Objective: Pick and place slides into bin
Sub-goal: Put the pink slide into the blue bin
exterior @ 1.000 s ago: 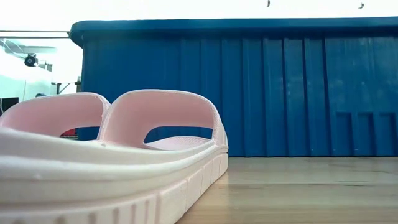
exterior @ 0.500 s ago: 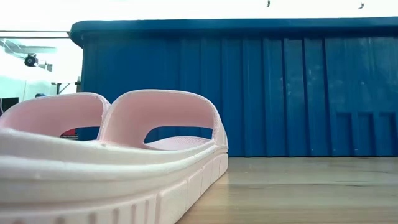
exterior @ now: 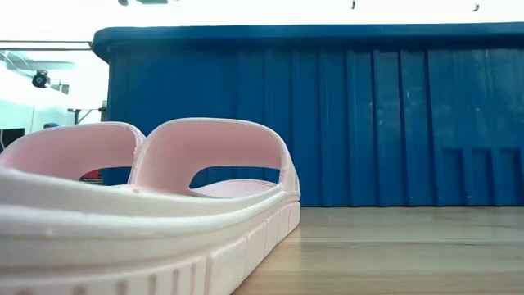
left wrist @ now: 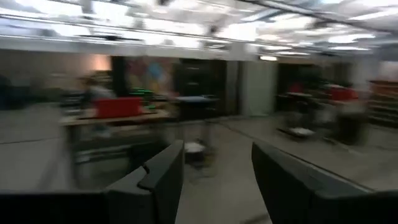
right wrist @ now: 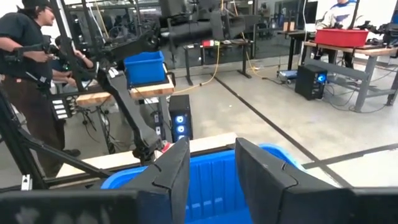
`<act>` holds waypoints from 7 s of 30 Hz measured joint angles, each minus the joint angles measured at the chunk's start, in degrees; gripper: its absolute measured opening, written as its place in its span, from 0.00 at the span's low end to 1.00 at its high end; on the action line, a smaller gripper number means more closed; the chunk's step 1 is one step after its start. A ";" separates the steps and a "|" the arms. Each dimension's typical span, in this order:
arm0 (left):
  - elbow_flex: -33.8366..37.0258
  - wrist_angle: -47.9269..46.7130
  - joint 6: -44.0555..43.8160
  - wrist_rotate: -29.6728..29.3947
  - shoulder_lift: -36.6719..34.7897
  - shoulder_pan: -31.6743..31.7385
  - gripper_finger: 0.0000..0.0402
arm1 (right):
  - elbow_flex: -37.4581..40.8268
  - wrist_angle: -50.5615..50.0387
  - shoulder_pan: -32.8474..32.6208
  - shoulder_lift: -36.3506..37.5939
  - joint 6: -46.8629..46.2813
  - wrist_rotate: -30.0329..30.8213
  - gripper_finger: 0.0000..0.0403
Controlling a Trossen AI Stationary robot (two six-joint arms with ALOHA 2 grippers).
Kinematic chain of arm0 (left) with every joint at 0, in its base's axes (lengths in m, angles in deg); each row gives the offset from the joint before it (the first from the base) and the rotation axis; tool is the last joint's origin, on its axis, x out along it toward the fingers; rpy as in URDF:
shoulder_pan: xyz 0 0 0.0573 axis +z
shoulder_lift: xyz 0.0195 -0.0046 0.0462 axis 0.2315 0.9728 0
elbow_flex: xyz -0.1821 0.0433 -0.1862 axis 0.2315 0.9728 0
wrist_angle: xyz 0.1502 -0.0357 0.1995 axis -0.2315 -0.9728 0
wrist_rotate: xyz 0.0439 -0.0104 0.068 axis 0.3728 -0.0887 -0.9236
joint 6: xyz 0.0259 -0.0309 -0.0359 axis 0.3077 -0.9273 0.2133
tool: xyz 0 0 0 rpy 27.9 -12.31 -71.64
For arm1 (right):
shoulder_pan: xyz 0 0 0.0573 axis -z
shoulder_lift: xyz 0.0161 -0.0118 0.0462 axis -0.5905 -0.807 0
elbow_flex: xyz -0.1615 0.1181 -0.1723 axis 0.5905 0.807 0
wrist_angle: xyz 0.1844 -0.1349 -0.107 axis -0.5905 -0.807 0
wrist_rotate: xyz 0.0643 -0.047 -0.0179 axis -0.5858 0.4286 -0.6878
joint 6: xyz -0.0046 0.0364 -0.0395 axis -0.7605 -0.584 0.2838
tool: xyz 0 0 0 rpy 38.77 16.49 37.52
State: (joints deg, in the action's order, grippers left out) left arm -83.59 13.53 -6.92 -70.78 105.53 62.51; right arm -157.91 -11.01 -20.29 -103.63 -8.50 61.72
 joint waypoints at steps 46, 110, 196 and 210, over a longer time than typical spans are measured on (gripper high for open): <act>0.66 -29.57 -32.41 36.61 5.86 -50.70 0.34 | 0.00 -10.83 3.53 1.04 8.22 13.37 0.24; 2.49 -34.02 -26.74 -22.95 9.68 -76.81 0.29 | 0.00 -15.54 3.63 0.96 4.64 14.41 0.18; 2.30 -46.23 -44.51 -3.78 42.73 -85.02 0.02 | 0.00 -17.50 3.64 0.96 11.38 14.38 0.15; 2.12 -47.06 -43.20 0.92 29.22 -85.13 0.00 | 0.00 -17.44 3.65 0.96 12.18 14.39 0.14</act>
State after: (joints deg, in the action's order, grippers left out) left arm -81.47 -33.53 -50.11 -69.86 134.76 -22.62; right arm -157.91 -28.45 -16.64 -102.66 3.68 76.11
